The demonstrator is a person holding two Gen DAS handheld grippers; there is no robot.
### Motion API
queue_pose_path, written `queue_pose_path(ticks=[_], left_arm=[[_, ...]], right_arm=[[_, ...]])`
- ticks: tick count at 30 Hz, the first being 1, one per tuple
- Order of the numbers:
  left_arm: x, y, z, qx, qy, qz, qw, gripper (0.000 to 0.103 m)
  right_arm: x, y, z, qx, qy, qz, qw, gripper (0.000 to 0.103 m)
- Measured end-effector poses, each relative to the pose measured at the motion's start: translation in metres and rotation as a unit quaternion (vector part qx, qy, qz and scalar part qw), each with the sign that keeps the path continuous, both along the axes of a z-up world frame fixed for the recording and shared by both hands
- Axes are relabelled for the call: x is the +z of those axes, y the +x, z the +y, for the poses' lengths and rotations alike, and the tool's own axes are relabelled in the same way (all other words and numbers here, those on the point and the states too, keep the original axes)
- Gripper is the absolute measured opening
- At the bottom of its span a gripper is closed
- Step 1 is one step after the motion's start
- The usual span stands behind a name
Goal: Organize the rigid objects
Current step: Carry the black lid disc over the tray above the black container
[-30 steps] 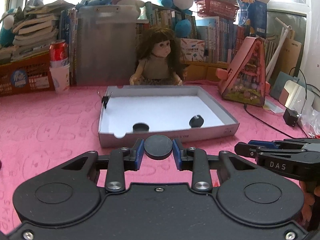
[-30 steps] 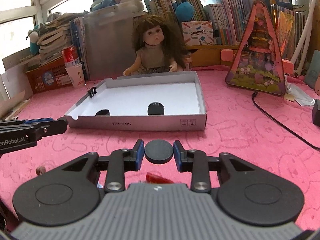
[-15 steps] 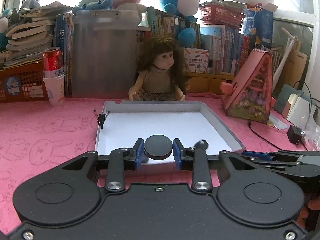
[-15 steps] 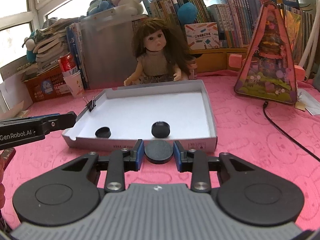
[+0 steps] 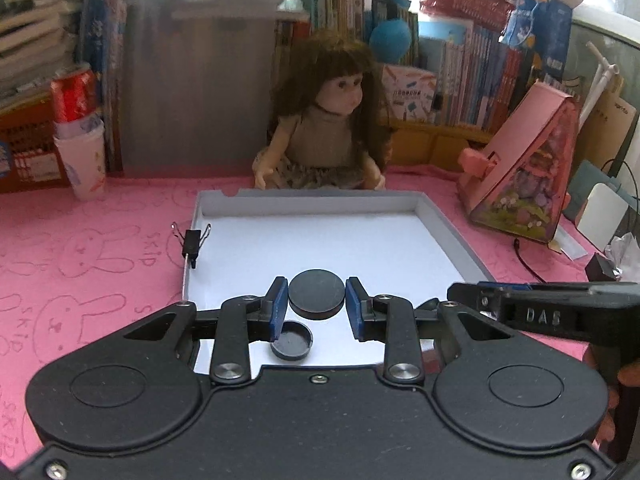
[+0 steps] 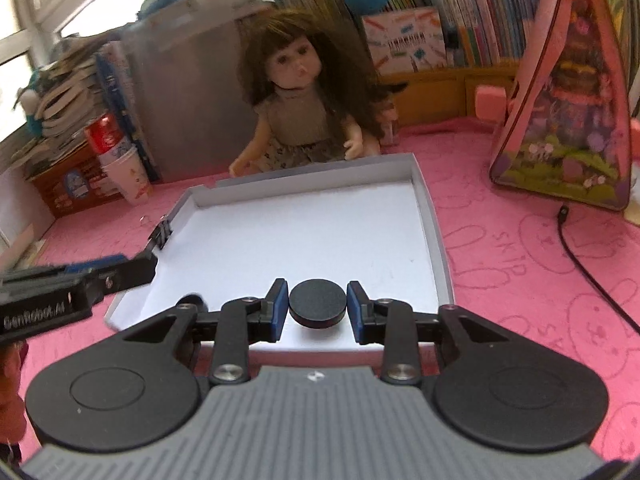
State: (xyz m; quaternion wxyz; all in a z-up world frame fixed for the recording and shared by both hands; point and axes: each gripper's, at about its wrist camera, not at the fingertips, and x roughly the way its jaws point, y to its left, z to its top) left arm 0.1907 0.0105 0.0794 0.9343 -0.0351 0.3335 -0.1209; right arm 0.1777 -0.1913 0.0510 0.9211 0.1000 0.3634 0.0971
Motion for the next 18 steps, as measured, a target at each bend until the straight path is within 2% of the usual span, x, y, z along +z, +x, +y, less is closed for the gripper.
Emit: queue_pose_path(ticks=[5, 9, 18], left_arm=[[-0.004, 0.032, 0.002, 0.005, -0.005, 0.033, 0.9994, 0.029], [-0.015, 0.05, -0.004, 0.017, 0.014, 0.047, 0.9987, 0.029], [-0.045, 0.067, -0.005, 0.035, 0.029, 0.069, 0.9966, 0.029]], right_arm=[[0.003, 0.032, -0.001, -0.009, 0.009, 0.03, 0.999, 0.037], [-0.001, 0.047, 0.004, -0.011, 0.003, 0.047, 0.999, 0.037], [-0.022, 0.063, 0.017, -0.01, -0.02, 0.068, 0.997, 0.037]])
